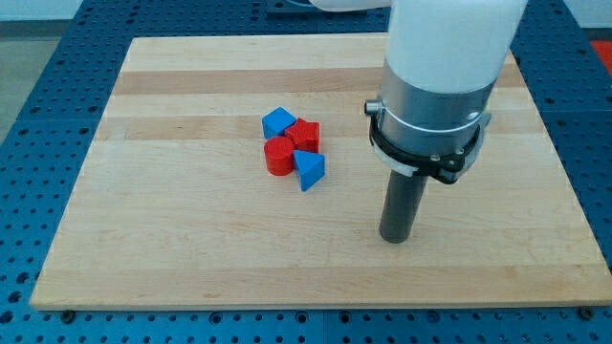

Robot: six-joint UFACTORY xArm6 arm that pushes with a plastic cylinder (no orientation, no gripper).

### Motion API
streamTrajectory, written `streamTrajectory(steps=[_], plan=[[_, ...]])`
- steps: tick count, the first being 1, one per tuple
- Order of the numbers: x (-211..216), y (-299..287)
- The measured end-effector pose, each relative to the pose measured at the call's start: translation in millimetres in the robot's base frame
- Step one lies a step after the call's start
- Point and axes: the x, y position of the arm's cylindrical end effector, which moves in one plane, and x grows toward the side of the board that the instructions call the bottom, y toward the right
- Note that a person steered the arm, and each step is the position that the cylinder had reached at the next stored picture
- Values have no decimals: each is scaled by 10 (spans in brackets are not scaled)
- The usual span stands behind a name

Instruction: Move the blue triangle a bit down

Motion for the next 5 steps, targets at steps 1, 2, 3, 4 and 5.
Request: streamTrajectory(steps=[1,2,3,4,5], plan=[[21,0],[27,0],[27,11],[-186,442],[-652,1054]])
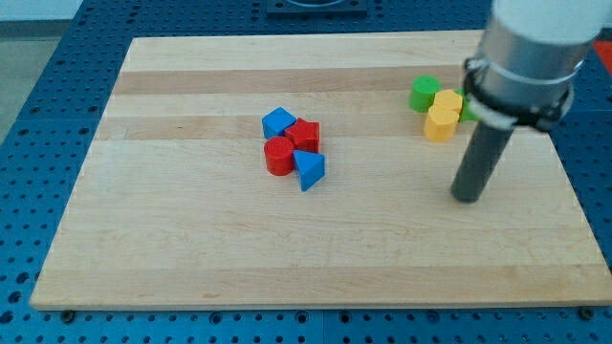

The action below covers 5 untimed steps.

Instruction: Move the blue triangle a bit down

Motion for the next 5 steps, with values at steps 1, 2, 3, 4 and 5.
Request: streamTrajectory(steps=[1,2,3,4,5], plan=[[-396,464],[-721,844],[-1065,848],[-1327,848],[-1327,766]])
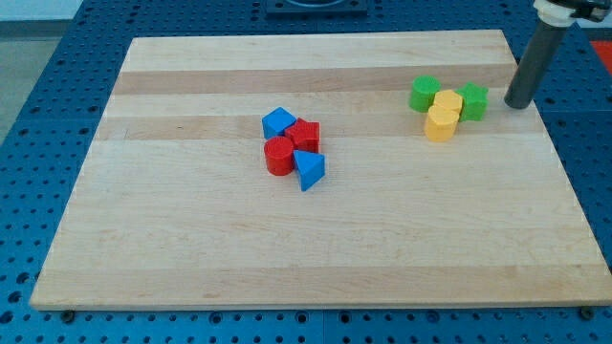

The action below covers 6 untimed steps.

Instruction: Move the blue triangle a bit down

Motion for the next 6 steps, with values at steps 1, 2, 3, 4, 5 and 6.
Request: streamTrajectory(steps=[1,2,3,4,5,6], plan=[[0,-615],[-1,-1010],[-1,-1150],[-1,-1350],[-1,-1615],[-68,-1618]])
